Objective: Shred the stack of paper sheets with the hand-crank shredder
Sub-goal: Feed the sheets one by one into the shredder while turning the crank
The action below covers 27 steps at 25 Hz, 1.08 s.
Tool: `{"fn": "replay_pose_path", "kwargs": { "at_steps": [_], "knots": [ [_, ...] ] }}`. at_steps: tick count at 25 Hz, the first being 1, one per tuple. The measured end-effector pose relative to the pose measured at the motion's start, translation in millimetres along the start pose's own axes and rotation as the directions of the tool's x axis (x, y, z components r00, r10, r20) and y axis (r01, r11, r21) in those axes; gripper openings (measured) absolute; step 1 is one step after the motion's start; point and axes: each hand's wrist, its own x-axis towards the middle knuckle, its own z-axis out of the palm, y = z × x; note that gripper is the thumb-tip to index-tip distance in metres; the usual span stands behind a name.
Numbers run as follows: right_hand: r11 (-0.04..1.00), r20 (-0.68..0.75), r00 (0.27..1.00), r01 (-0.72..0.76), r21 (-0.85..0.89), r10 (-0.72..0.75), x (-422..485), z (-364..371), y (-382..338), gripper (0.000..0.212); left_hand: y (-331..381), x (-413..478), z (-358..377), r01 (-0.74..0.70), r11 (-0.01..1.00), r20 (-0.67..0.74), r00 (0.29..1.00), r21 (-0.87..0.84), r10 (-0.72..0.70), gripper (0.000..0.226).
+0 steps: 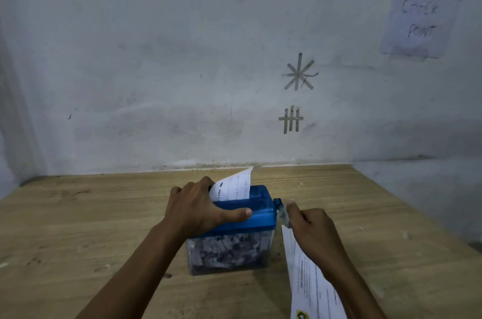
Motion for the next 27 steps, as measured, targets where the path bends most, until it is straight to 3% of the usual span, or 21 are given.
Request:
{"fn": "replay_pose_path", "kwargs": {
  "at_steps": [4,10,13,17,21,25,27],
  "knots": [
    [0.997,-0.220,0.975,-0.005,0.080,0.022,15.7,15.0,-0.3,0.055,-2.5,2.9,1.0,-0.034,0.999,0.040,0.999,-0.030,0.035,0.126],
    [0.992,-0.338,0.941,0.021,0.127,0.023,34.0,14.9,-22.8,0.052,-0.5,2.7,-0.2,-0.093,0.995,0.040,0.995,-0.033,0.094,0.118],
    [0.989,-0.200,0.972,-0.110,0.095,0.127,72.5,5.5,-43.8,0.047,-1.0,1.8,-1.3,-0.088,0.990,0.046,0.995,-0.108,0.093,0.113],
    [0.942,0.056,0.963,-0.271,0.198,0.265,102.0,12.1,-50.2,0.038,-1.9,-1.4,-3.9,-0.072,0.977,0.085,0.992,-0.201,0.090,0.098],
    [0.913,0.102,0.940,-0.340,0.227,0.325,111.2,27.6,-35.6,0.034,0.6,-1.6,-2.5,-0.046,0.981,0.071,0.996,-0.188,0.060,0.103],
    [0.869,0.212,0.886,-0.452,0.202,0.412,106.1,41.2,-6.6,0.016,2.2,-4.2,-1.5,-0.040,0.977,0.056,0.997,-0.210,0.052,0.089],
    [0.829,0.287,0.846,-0.515,0.219,0.449,96.7,41.8,6.9,0.023,1.4,-4.9,-2.0,-0.031,0.972,0.034,0.999,-0.231,0.040,0.090]
  ]
}}
